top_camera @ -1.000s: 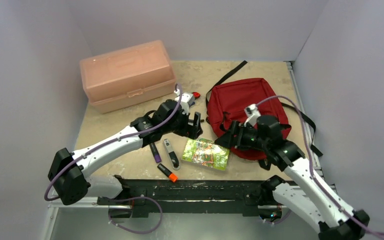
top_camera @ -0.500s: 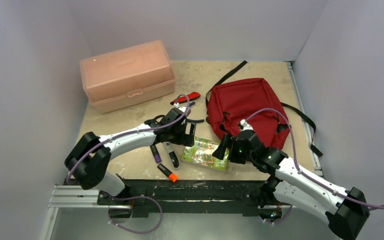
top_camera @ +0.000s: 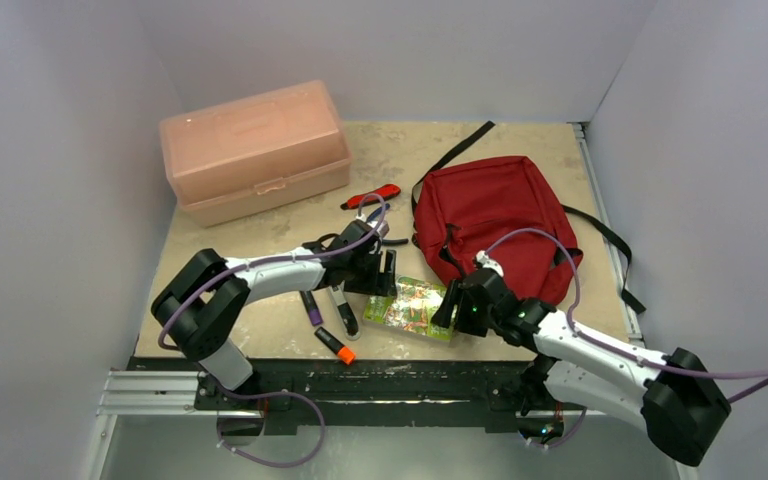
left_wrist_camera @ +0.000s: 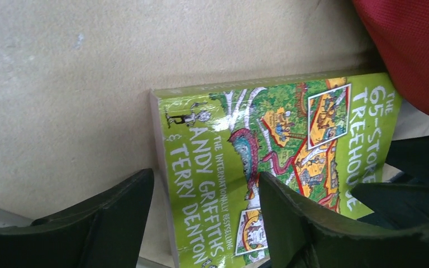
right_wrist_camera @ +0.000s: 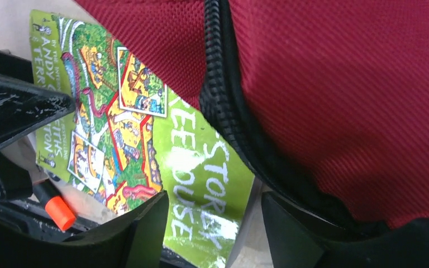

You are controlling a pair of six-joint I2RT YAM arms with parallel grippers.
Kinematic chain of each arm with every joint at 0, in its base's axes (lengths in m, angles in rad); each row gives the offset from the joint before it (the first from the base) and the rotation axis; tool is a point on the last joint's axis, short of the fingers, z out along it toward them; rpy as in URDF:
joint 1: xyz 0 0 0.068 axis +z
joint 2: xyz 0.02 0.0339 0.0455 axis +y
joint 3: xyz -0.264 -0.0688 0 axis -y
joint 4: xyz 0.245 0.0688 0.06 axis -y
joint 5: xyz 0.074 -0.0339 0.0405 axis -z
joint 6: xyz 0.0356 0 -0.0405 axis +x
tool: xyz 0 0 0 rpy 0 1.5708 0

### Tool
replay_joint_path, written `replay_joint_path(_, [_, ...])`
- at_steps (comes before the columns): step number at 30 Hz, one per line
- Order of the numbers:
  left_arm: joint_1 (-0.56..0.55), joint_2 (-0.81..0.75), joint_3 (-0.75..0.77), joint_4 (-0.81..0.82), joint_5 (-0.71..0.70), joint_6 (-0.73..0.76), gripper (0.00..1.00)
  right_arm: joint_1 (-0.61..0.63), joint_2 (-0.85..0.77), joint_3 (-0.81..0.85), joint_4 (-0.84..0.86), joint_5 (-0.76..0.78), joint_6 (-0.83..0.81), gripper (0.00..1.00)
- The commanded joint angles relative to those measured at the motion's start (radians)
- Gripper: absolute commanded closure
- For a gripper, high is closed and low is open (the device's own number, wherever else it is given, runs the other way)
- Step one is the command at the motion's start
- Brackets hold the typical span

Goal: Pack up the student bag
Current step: Pick up the book from the center of the board.

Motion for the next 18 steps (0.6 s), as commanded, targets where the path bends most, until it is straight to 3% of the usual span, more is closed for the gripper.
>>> replay_joint_path(1, [0.007,0.021,-0.013,0.080,0.084,-0.046,0.36,0.003,0.064,-0.016,0.181,0.010,-0.022,0.37])
replay_joint_path(13, [0.007,-0.033,0.117,-0.043,0.204,-0.025,0.94,0.003,0.086,-0.092,0.319,-0.008,0.042,0.43])
replay_joint_path(15, [0.007,-0.049,0.136,-0.057,0.195,-0.022,1.00,0.003,0.095,-0.092,0.324,-0.008,0.036,0.43])
replay_joint_path(18, [0.006,-0.064,0.172,-0.118,0.129,0.009,1.00,0.002,0.110,-0.076,0.309,0.012,0.007,0.42])
